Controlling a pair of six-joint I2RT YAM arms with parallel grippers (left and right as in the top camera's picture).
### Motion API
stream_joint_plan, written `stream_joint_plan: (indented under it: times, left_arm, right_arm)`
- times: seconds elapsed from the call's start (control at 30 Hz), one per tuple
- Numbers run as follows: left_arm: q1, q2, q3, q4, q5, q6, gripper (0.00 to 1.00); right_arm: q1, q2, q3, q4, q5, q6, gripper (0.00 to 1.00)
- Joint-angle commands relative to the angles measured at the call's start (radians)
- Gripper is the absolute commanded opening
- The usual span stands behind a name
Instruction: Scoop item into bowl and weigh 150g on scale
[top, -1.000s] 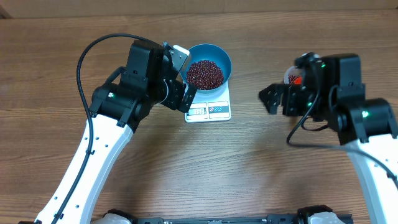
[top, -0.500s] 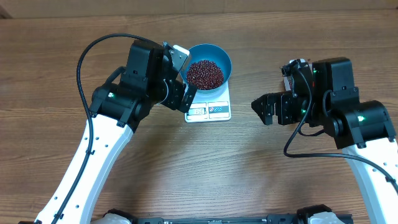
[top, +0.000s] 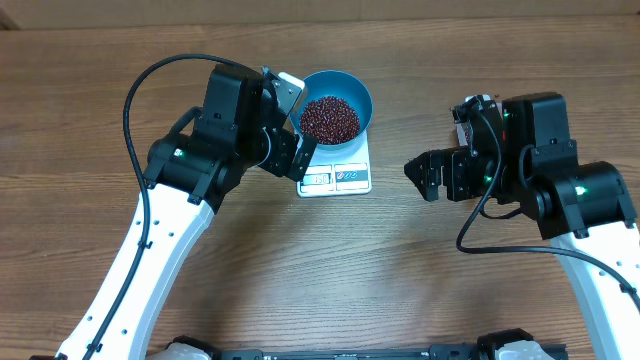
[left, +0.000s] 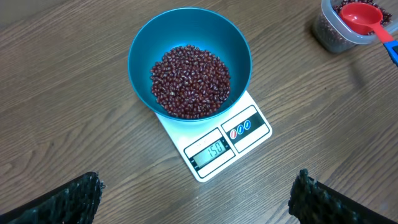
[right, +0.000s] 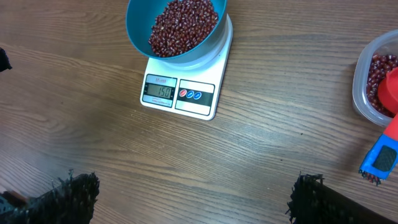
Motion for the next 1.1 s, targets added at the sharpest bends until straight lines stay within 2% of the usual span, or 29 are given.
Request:
stream_joint_plan:
  times: [0.0, 0.77, 0.9, 1.07]
  left_arm:
    - [0.005, -0.002, 0.010, 0.002, 0.011, 0.019, 1.00]
    - [0.005, -0.002, 0.010, 0.002, 0.011, 0.019, 1.00]
    - [0.005, -0.002, 0.010, 0.002, 0.011, 0.019, 1.00]
    - [0.005, -0.002, 0.010, 0.001, 0.011, 0.019, 1.00]
  right_arm:
    - [0.004, -0.002, 0.023, 0.003, -0.005, -0.008, 1.00]
    - [0.003, -0.007, 0.006, 0.043, 0.025, -0.009, 1.00]
    - [0.003, -0.084, -0.060, 0.130, 0.055, -0.011, 1.00]
    - [0.003, -0.271, -0.264, 0.298, 0.055, -0.007, 1.00]
